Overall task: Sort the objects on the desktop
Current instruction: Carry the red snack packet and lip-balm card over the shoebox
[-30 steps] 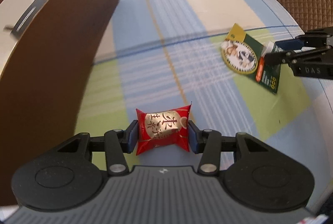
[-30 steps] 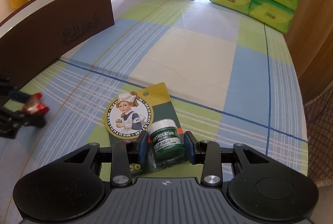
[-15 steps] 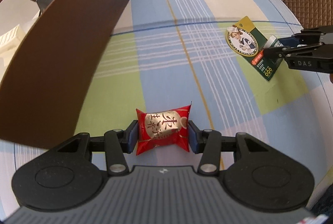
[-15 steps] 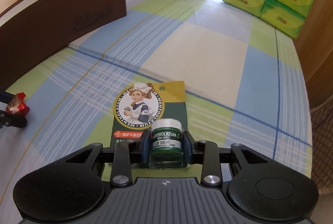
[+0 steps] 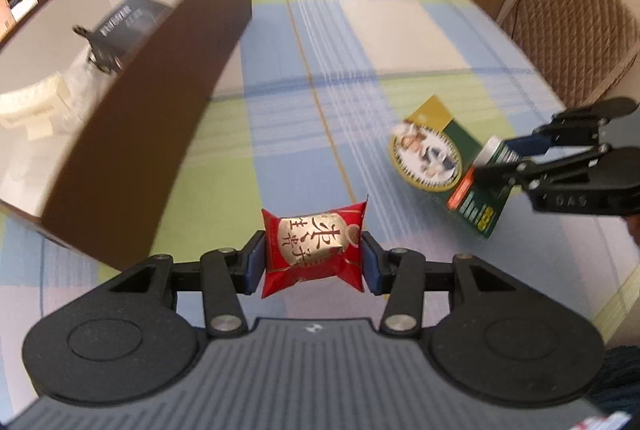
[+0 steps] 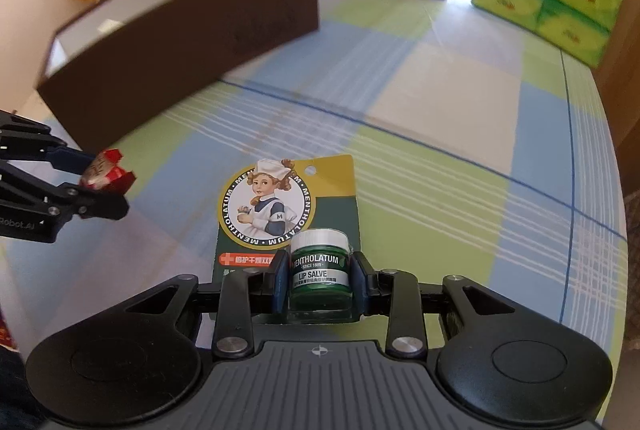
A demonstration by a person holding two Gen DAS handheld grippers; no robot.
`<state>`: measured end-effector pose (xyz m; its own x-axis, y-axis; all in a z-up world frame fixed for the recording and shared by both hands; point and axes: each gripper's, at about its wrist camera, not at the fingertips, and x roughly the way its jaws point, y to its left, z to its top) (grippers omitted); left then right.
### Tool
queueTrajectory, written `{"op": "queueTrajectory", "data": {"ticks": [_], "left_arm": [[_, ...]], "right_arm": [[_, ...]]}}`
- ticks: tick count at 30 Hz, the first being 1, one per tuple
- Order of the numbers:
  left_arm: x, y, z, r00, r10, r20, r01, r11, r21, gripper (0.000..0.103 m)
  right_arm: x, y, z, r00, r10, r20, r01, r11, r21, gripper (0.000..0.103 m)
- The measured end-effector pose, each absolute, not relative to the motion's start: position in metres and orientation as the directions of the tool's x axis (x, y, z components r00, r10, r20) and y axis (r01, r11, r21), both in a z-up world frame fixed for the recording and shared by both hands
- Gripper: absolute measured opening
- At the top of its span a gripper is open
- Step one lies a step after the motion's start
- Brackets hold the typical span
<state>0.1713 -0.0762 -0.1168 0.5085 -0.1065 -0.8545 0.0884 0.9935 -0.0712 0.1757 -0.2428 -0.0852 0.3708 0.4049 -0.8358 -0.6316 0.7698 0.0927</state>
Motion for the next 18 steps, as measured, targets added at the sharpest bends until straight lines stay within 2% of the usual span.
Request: {"op": "queueTrajectory", "data": {"ticks": [6,13,18], "left_arm": [[0.162,-0.049,-0.070,0.596,-0.086,-0.798,0.041,0.996,-0.077,0.043],[0.160,0.011,-0.017,0.703,0.013,-0.711,-0.063,0.997,-0.044,0.043],[0.178,0.057,-0.003,0.713,0.088,-0.696,-0.139,0.990,-0.018,0.043]], "right_arm": [[0.173,-0.208,-0.043,0.388,0.478,-0.788,-0.672,0.732,0.112,0.030],[0.183,-0.136,0.009,0.415,0.589,-0.694,-0.735,0.666,0.126,0.030],[0.189,-0.069,0.025,0.433,0.618,-0.656,-0.786,0.615,0.061,0.030]]}}
